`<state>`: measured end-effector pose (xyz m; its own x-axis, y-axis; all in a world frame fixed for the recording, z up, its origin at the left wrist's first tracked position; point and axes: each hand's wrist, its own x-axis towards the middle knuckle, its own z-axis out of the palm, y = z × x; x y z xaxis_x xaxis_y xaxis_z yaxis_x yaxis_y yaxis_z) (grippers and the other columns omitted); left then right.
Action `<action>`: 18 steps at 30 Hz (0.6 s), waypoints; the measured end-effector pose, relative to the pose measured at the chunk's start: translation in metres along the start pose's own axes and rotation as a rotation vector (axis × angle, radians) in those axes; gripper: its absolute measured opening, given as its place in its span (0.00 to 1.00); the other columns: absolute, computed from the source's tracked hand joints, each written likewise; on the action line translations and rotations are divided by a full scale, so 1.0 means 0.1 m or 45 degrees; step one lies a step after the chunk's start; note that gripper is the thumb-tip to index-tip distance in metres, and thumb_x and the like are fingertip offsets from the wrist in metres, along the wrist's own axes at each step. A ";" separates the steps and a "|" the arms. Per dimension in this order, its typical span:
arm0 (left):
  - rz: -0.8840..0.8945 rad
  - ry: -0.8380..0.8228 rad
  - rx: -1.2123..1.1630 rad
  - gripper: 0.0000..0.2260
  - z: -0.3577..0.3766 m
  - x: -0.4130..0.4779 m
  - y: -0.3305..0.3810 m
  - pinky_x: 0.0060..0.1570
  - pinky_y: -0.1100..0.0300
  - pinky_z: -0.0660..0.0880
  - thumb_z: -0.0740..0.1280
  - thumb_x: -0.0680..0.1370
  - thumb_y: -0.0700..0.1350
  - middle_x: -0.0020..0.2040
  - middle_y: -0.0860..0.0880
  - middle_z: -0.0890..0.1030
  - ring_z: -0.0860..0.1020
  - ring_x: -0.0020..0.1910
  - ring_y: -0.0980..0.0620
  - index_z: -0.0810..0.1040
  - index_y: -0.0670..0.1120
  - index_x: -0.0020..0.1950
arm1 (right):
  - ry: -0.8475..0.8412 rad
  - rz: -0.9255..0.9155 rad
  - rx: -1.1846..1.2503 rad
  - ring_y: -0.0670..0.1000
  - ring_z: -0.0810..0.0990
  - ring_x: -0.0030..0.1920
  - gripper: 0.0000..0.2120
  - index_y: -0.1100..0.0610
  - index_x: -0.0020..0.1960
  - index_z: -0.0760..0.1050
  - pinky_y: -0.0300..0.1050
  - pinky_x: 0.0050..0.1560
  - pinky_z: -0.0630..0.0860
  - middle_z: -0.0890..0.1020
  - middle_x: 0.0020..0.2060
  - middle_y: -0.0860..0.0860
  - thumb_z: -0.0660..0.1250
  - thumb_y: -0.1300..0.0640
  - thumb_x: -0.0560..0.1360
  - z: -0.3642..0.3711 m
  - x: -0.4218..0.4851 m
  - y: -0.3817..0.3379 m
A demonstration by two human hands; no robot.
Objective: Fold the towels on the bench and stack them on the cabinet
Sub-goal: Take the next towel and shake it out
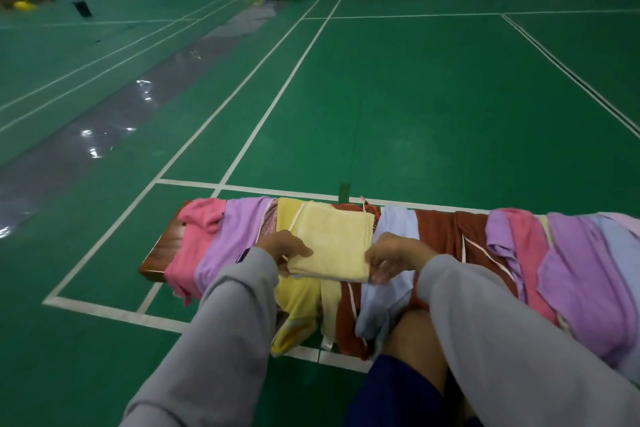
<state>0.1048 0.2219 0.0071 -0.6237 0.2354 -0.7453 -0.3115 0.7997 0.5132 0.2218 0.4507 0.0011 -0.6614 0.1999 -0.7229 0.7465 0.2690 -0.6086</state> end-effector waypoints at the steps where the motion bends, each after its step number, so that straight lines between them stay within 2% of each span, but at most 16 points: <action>1: -0.002 0.032 0.036 0.22 0.04 -0.01 -0.04 0.42 0.47 0.84 0.76 0.77 0.47 0.58 0.38 0.80 0.82 0.47 0.39 0.73 0.38 0.64 | 0.006 0.020 -0.063 0.61 0.88 0.39 0.09 0.70 0.55 0.75 0.57 0.47 0.86 0.85 0.43 0.66 0.66 0.65 0.78 0.05 -0.02 0.05; 4: 0.006 0.109 0.055 0.21 0.13 -0.12 -0.04 0.49 0.41 0.83 0.75 0.78 0.47 0.58 0.36 0.80 0.83 0.51 0.34 0.72 0.37 0.62 | 0.112 0.009 -0.166 0.60 0.88 0.39 0.07 0.70 0.52 0.78 0.55 0.45 0.86 0.86 0.40 0.65 0.67 0.67 0.76 0.16 -0.07 0.11; 5: 0.015 0.129 0.108 0.20 0.14 -0.18 -0.03 0.45 0.42 0.84 0.74 0.78 0.47 0.59 0.36 0.79 0.83 0.51 0.34 0.72 0.37 0.61 | 0.147 -0.007 -0.190 0.60 0.88 0.38 0.07 0.69 0.52 0.78 0.54 0.43 0.86 0.86 0.40 0.64 0.66 0.67 0.76 0.18 -0.11 0.10; 6: 0.038 0.143 0.156 0.19 0.16 -0.24 -0.02 0.37 0.46 0.84 0.74 0.78 0.47 0.60 0.37 0.79 0.83 0.50 0.34 0.71 0.38 0.60 | 0.176 -0.036 -0.223 0.59 0.87 0.38 0.06 0.67 0.52 0.77 0.52 0.41 0.86 0.85 0.40 0.63 0.65 0.67 0.76 0.19 -0.14 0.07; 8: 0.077 0.158 0.207 0.17 0.20 -0.34 -0.01 0.23 0.56 0.78 0.73 0.79 0.47 0.62 0.38 0.77 0.81 0.46 0.37 0.70 0.39 0.60 | 0.247 -0.110 -0.328 0.59 0.86 0.38 0.04 0.63 0.51 0.74 0.49 0.35 0.85 0.83 0.42 0.62 0.62 0.66 0.76 0.20 -0.22 0.01; 9: 0.081 0.161 0.231 0.17 0.21 -0.38 -0.01 0.22 0.57 0.76 0.72 0.80 0.47 0.62 0.38 0.78 0.81 0.43 0.39 0.70 0.39 0.59 | 0.283 -0.143 -0.380 0.59 0.85 0.39 0.04 0.62 0.51 0.73 0.47 0.33 0.83 0.82 0.44 0.61 0.61 0.65 0.77 0.20 -0.28 -0.03; 12: 0.060 0.167 0.303 0.14 0.25 -0.50 -0.03 0.26 0.58 0.75 0.69 0.82 0.49 0.52 0.39 0.84 0.80 0.29 0.47 0.74 0.38 0.57 | 0.304 -0.225 -0.476 0.58 0.83 0.43 0.09 0.61 0.58 0.72 0.49 0.36 0.84 0.79 0.47 0.59 0.61 0.63 0.77 0.23 -0.39 -0.10; 14: 0.089 0.181 0.310 0.14 0.25 -0.55 -0.05 0.27 0.59 0.75 0.67 0.83 0.49 0.52 0.40 0.83 0.79 0.25 0.50 0.74 0.38 0.59 | 0.285 -0.242 -0.553 0.58 0.82 0.46 0.10 0.61 0.58 0.71 0.50 0.38 0.83 0.79 0.48 0.59 0.61 0.63 0.77 0.26 -0.46 -0.12; 16: 0.116 0.199 0.302 0.18 0.24 -0.59 -0.07 0.35 0.56 0.79 0.67 0.83 0.48 0.59 0.38 0.82 0.79 0.28 0.49 0.71 0.37 0.67 | 0.273 -0.268 -0.603 0.57 0.81 0.47 0.10 0.60 0.58 0.69 0.50 0.37 0.82 0.78 0.48 0.58 0.62 0.62 0.77 0.28 -0.50 -0.13; 18: 0.126 0.199 0.291 0.24 0.21 -0.57 -0.09 0.51 0.49 0.81 0.67 0.83 0.48 0.66 0.37 0.78 0.81 0.35 0.47 0.67 0.36 0.73 | 0.294 -0.299 -0.639 0.56 0.80 0.47 0.11 0.61 0.60 0.70 0.53 0.43 0.83 0.77 0.48 0.57 0.62 0.62 0.78 0.30 -0.50 -0.14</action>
<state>0.1587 0.2130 0.0361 -0.7514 0.2448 -0.6128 -0.0853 0.8849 0.4580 0.2470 0.4092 0.0360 -0.8451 0.2659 -0.4637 0.4901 0.7317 -0.4737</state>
